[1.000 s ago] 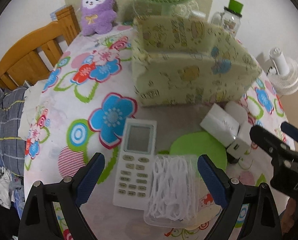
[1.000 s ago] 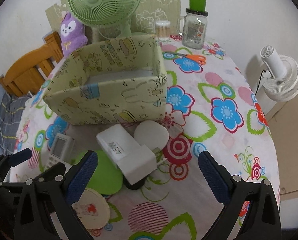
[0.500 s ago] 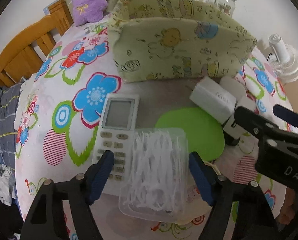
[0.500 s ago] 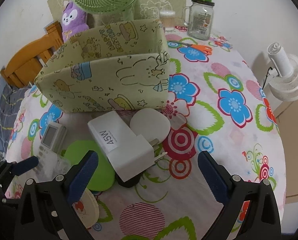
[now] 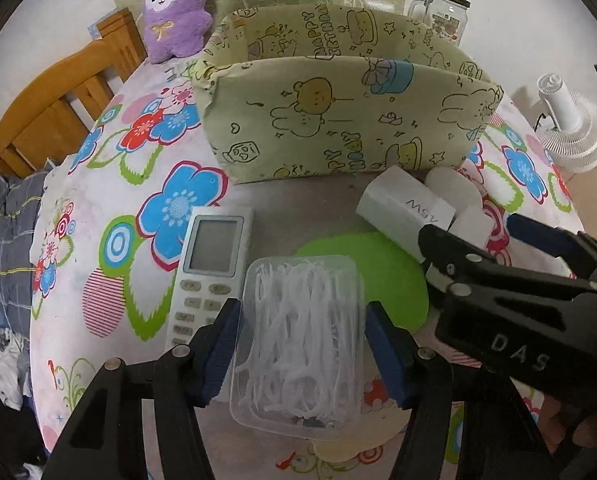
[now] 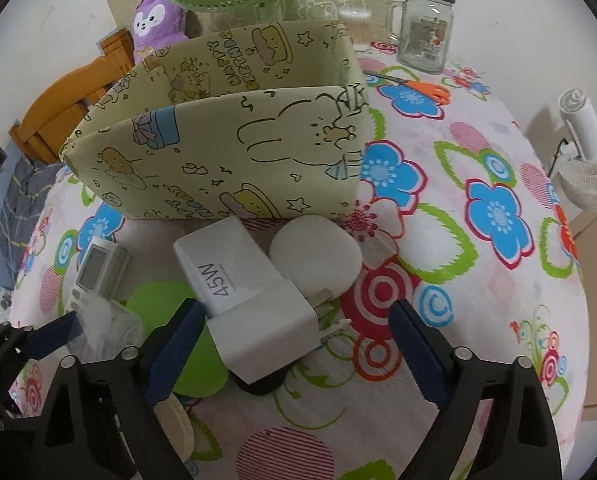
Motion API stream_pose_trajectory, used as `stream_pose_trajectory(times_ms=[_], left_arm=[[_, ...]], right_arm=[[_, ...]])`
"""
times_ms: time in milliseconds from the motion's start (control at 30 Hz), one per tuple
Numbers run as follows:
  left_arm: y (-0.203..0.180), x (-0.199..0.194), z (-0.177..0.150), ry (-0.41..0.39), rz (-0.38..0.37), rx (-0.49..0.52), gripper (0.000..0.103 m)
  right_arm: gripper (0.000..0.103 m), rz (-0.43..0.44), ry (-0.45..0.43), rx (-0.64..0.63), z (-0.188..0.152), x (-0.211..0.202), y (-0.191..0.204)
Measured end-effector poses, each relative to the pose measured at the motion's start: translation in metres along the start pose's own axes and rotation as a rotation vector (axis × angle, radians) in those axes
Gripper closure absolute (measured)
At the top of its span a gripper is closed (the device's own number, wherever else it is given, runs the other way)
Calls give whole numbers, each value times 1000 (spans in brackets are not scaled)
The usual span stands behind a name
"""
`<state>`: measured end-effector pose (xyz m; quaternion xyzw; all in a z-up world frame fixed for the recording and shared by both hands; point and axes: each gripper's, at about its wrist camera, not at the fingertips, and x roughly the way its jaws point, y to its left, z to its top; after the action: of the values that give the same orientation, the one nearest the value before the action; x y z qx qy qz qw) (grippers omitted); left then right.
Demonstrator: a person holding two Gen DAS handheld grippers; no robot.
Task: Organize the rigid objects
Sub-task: 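Grasp the clear floss-pick box with the left tool while the right tool grasps the small white charger, then carry the floss-pick box with the left tool while the right tool carries the charger toward the fabric box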
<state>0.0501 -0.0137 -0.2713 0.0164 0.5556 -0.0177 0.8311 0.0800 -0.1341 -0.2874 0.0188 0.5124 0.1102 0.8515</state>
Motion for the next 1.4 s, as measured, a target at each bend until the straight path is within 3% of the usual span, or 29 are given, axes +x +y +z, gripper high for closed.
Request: stream_pose_trajectory(times_ms=[267,433,1000,1400], left_arm=[[-2,7,11,-1,4,19,38],[-4,9,12,-4,19,43,38],[-3,0,17,-20,-17,74,38],[-2,-28,22,-58,-27,87,38]], right_arm=[[32,67,11,4,1,5,5],[46,57,15,23,-1,4,4],[48,-74,-9,90,-8,-25,-4],[48,-105,-52,137,-5,-58,0]])
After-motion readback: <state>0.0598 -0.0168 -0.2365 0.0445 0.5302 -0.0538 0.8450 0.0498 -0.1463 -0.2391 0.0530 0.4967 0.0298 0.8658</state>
